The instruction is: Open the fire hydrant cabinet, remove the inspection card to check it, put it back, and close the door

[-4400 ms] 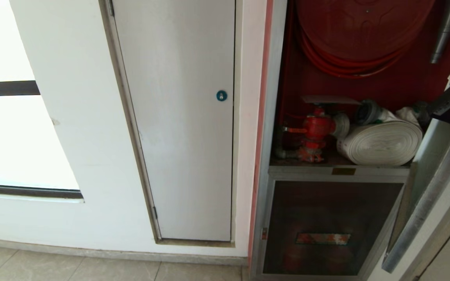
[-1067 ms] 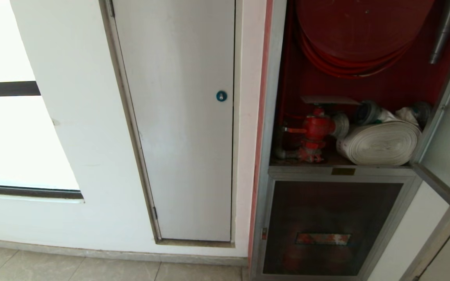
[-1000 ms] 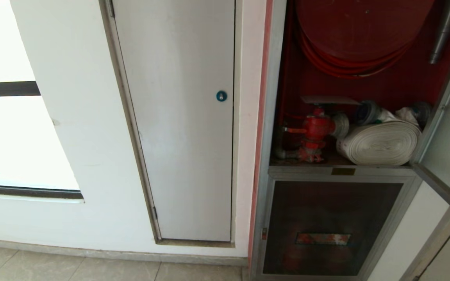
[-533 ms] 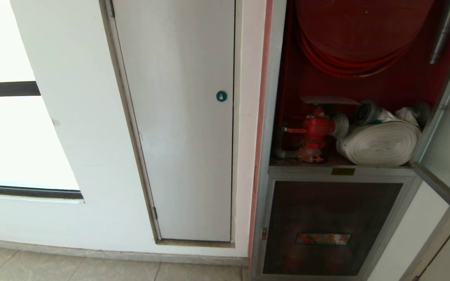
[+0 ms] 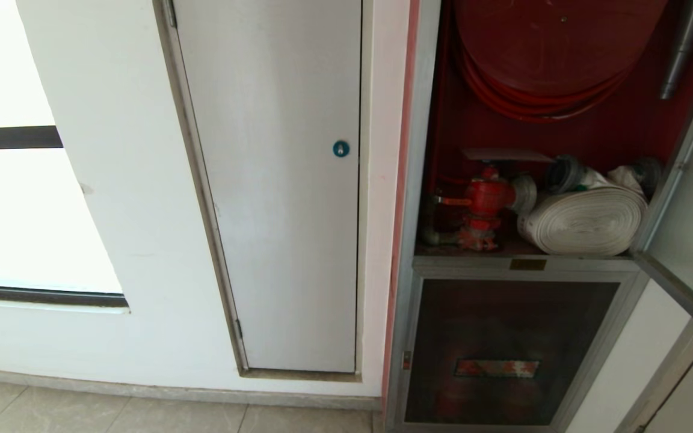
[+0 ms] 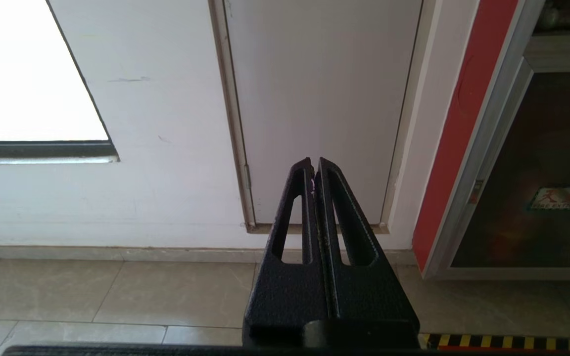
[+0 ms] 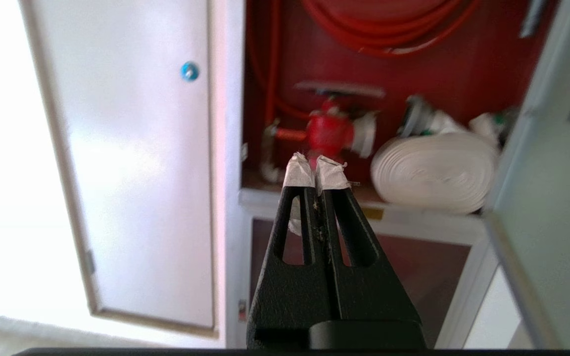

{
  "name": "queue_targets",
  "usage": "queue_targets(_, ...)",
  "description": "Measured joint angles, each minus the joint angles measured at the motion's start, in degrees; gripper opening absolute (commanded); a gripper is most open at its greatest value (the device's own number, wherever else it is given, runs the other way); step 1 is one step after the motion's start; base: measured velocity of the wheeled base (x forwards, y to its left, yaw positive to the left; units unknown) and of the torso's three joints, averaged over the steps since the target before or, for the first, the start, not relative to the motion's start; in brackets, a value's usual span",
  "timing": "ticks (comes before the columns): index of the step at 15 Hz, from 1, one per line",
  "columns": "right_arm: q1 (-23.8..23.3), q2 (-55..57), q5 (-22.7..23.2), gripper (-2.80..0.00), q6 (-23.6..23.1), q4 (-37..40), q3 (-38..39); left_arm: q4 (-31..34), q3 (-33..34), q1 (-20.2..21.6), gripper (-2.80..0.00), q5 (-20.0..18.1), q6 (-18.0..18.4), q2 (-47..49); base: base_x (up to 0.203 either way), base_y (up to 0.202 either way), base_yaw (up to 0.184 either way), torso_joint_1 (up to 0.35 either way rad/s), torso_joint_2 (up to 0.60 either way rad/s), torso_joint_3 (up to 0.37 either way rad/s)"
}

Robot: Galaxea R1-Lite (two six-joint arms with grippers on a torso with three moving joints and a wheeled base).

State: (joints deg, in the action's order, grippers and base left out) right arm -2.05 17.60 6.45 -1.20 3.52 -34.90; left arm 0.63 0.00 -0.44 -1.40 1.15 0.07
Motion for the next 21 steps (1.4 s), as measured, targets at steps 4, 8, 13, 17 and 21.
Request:
queue_targets(4, 1.32, -9.83, 1.07, -2.80, -0.09, 1.57, 8.05, -0.03, 0.00, 0.00, -2.80, 0.00, -0.02, 0.00, 0.000, 0.000, 0.000, 0.000, 0.00, 0.000)
queue_targets(8, 1.61, -16.07, 1.46, -2.80, 1.30, -3.80, 18.04, -0.01, 0.00, 0.00, -2.80, 0.00, -0.01, 0.00, 0.000, 0.000, 0.000, 0.000, 0.00, 0.000)
queue_targets(13, 1.61, -17.57, 1.49, -2.80, 0.33, -18.72, 33.10, -0.01, 0.00, 0.00, -2.80, 0.00, 0.00, 0.00, 0.000, 0.000, 0.000, 0.000, 0.00, 0.000)
queue_targets(17, 1.61, -17.68, -0.20, -2.80, -1.03, -12.92, 34.68, -0.01, 0.00, 0.00, -2.80, 0.00, 0.00, 0.00, 0.000, 0.000, 0.000, 0.000, 0.00, 0.000)
queue_targets(21, 1.61, -17.68, -4.64, -2.80, -0.59, -5.00, 34.87, -0.01, 0.00, 0.00, -2.80, 0.02, -0.02, 0.00, 0.000, 0.000, 0.000, 0.000, 0.00, 0.000)
